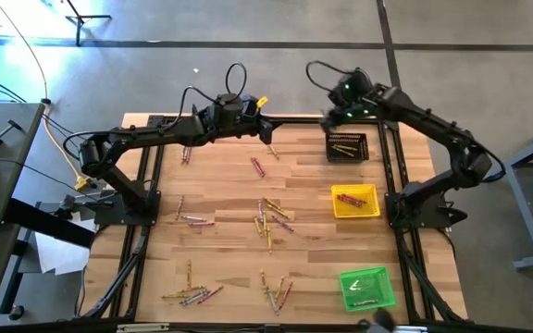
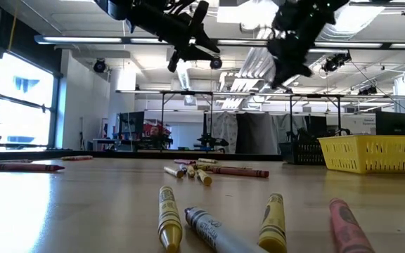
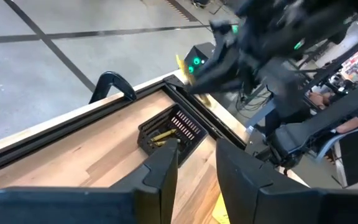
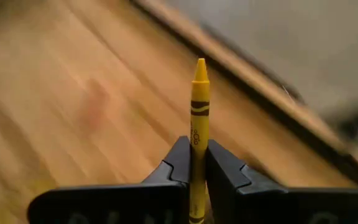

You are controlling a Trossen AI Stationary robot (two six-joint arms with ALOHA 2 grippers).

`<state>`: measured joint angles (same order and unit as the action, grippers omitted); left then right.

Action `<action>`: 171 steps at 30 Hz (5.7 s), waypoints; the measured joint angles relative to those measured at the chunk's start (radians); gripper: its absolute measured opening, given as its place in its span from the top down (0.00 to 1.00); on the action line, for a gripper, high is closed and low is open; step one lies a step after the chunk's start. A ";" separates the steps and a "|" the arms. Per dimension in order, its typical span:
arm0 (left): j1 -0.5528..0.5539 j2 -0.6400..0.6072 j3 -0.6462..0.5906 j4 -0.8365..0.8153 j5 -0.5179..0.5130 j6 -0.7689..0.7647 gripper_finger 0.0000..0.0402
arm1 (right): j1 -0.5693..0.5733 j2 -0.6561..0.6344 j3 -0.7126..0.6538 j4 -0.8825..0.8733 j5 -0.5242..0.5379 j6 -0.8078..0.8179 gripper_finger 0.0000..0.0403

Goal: Sort crayons
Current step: Put the yellow crayon into the black bin, then put the red crayon into the yellow bin

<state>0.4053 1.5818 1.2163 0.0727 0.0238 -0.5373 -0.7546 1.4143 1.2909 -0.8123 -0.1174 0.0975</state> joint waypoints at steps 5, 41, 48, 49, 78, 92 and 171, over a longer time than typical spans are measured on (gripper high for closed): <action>-0.001 0.000 0.000 0.000 0.001 0.000 0.76 | -0.115 0.003 -0.113 -0.152 0.064 -0.094 0.97; 0.027 -0.025 -0.003 -0.968 -0.085 0.068 0.77 | -0.134 0.003 -0.159 -0.169 -0.201 -0.185 0.72; 0.075 -0.026 -0.050 -1.240 -0.277 -0.058 0.77 | -0.050 0.003 -0.153 -0.066 -0.183 -0.153 0.72; 0.093 -0.026 -0.067 -1.233 -0.284 -0.060 0.77 | -0.039 0.003 -0.153 -0.059 -0.182 -0.152 0.72; -0.100 -0.190 -0.522 -1.147 0.126 -0.415 0.77 | 0.016 0.003 -0.153 0.008 -0.180 -0.177 0.72; -0.107 -0.200 -0.664 -0.974 0.137 -0.500 0.77 | 0.016 0.003 -0.153 0.040 -0.181 -0.147 0.72; -0.039 -0.121 -0.092 0.117 0.053 -0.277 1.00 | 0.358 0.003 -0.153 0.810 -0.123 0.462 0.73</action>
<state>0.3659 1.4605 1.1244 0.1893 0.0765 -0.8142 -0.3962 1.4174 1.1381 -0.0028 -0.2401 0.5595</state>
